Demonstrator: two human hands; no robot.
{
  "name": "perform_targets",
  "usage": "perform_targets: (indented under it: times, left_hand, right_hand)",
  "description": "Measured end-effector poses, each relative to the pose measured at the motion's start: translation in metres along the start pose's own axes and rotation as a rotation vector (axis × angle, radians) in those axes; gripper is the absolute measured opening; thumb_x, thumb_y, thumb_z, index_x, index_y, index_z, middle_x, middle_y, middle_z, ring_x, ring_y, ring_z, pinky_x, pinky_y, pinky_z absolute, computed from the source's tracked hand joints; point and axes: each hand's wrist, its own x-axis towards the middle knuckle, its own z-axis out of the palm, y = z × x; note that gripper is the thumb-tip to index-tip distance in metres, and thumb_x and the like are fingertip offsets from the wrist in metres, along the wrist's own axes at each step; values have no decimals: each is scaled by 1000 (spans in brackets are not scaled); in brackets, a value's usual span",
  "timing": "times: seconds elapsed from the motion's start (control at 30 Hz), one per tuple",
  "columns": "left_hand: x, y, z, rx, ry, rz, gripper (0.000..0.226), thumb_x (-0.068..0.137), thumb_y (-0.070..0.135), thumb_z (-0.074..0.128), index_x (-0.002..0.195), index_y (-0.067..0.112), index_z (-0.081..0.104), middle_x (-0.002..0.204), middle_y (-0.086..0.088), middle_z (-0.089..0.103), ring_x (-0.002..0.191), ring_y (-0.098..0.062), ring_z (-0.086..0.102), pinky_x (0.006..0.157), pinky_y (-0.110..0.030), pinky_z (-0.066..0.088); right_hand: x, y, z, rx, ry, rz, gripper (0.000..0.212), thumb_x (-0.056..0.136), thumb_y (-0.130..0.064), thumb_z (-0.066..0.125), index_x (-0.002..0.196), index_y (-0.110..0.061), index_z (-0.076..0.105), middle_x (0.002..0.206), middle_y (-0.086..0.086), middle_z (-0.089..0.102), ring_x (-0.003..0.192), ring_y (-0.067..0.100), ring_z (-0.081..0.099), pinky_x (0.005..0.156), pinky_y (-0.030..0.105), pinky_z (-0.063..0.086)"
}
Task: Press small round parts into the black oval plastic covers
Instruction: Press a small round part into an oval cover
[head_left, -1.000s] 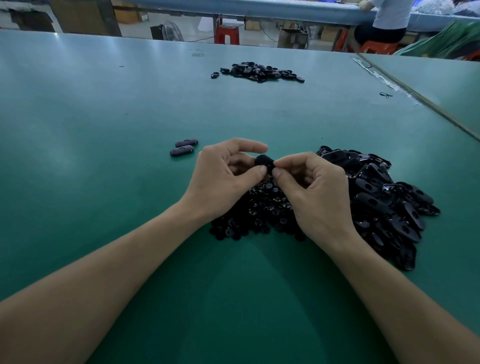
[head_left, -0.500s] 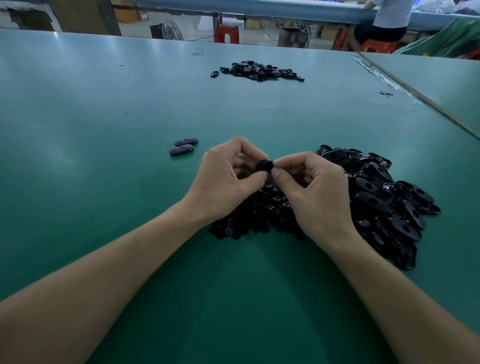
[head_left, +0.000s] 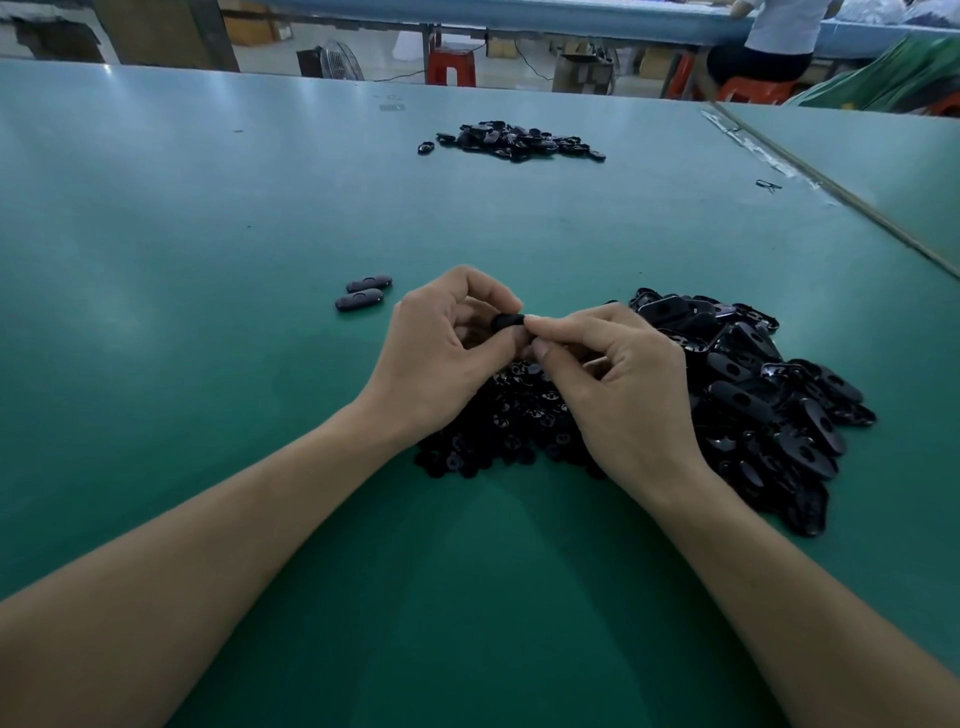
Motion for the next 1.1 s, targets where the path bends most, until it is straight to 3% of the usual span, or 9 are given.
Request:
perform_targets:
  times: [0.1,0.23,0.37,0.5,0.8,1.1]
  left_hand:
    - [-1,0,-2,8,-38,0,25,84,4,74,93,23,62,74,8,74,64,-6,67,64,-20,54]
    - [-1,0,-3,3,-65,2,24,85,4,73,97,23,63,80,5,76,69,-9,68,70,-24,55]
    - [-1,-1,-3,13,-75,-2,26,86,1,74,97,23,66,80,8,76,72,-5,69,72,-18,55]
    - [0,-2,-3,35,-32,-1,26,82,2,79,93,25,72,84,4,77,79,-11,73,77,-22,57]
    - [1,0,-3,56,-23,-26,28,78,1,82,91,24,74,77,7,76,73,-6,71,73,-19,57]
    - [2,0,-5,38,-24,-54,32,75,0,84,90,26,73,74,11,75,69,0,70,69,-12,54]
  right_hand:
    - [2,2,-2,-2,-1,51,26,89,-16,72,111,-30,72,97,-9,67,82,4,64,73,13,48]
    - [4,3,-2,54,-20,117,18,88,-15,74,105,-23,75,88,-14,73,84,1,69,82,19,54]
    - [4,4,-4,83,-14,130,15,87,-12,75,98,-22,75,85,-13,74,81,1,70,80,19,55]
    - [5,3,-5,99,10,127,13,86,-14,76,91,-25,73,80,-13,74,77,1,70,75,17,54]
    - [4,2,-6,37,-44,129,20,87,-15,75,83,-32,66,75,-12,70,71,1,66,71,19,53]
    - [5,-1,-5,-60,-41,124,19,87,-17,72,79,-31,63,69,-15,66,65,-5,61,61,7,43]
